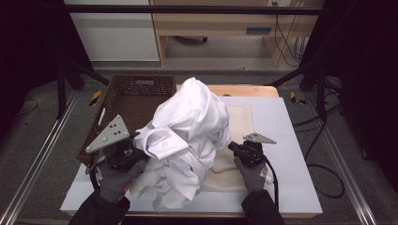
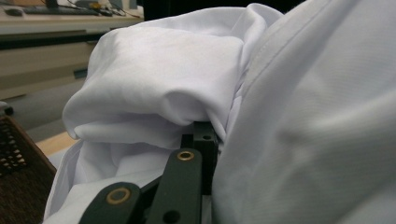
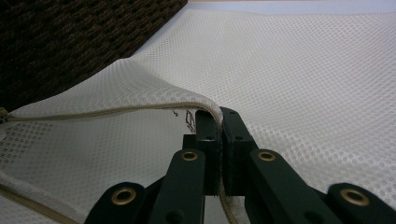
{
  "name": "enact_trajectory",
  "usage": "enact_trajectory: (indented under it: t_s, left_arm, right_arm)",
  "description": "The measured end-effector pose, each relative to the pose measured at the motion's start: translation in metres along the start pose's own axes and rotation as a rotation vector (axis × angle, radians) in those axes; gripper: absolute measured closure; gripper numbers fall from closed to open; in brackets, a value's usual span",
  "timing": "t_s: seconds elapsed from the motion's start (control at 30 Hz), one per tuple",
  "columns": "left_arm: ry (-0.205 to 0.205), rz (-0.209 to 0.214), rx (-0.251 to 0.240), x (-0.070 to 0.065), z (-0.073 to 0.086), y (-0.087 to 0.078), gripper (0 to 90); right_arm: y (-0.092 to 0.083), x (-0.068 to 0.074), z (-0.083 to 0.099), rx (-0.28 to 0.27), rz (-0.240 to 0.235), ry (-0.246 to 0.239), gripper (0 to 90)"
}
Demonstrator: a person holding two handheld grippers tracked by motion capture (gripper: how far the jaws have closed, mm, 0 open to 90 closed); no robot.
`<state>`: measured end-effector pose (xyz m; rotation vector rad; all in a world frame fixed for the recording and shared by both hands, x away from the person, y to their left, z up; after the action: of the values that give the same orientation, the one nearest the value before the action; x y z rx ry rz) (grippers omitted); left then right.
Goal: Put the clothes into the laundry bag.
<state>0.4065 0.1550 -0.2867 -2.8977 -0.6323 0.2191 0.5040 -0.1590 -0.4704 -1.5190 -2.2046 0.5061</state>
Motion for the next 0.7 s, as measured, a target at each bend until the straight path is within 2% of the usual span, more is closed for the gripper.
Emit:
enact_trajectory:
  t_s: [0.23,0.33,0.47,0.7]
  left_arm:
    - [-0.022,0.065,0.092,-0.013,0.029,0.002,82.4]
    - [-0.029,0.080,0.136,-0.014,0.040,0.006,82.3]
    - [-0.044,0.105,0.195,-0.014,0.056,0.019,82.3]
    - [-0.050,0.152,0.324,-0.022,0.080,0.049,82.4]
  right_arm:
    - [0.000,0.000,0.000,-0.005,0.002,-0.001,87.5]
    - [0.000,0.000,-0.001,-0.007,0.003,0.001,87.5]
    - [0.000,0.000,-0.001,-0.011,0.004,-0.003,87.6]
    - [-0.001,0.000,-0.001,-0.012,0.005,-0.007,87.6]
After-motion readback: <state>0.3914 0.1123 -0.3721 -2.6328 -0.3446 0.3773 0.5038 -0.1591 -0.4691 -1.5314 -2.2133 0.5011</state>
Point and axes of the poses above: each handheld gripper's, and its own axes: y roughly forward along the jaws, z roughly out of its underside, x roughly to its left, the point moved 3 cm from there along y, roughly forward along the jaws, and after that the axes turned 10 degrees about z, right-handed, at the moved point
